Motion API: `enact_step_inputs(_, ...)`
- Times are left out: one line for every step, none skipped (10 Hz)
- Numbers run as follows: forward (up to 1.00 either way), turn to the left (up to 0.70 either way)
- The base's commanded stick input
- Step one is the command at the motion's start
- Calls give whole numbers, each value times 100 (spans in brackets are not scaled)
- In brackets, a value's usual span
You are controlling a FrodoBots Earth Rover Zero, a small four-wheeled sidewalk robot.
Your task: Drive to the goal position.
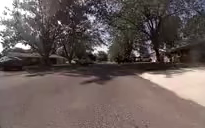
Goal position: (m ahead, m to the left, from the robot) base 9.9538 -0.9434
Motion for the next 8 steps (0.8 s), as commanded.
enact_step_inputs(69, 3)
enact_step_inputs(69, 1)
enact_step_inputs(69, -15)
enact_step_inputs(69, -31)
enact_step_inputs(69, -3)
enact_step_inputs(69, 3)
enact_step_inputs(69, 3)
enact_step_inputs(69, 3)
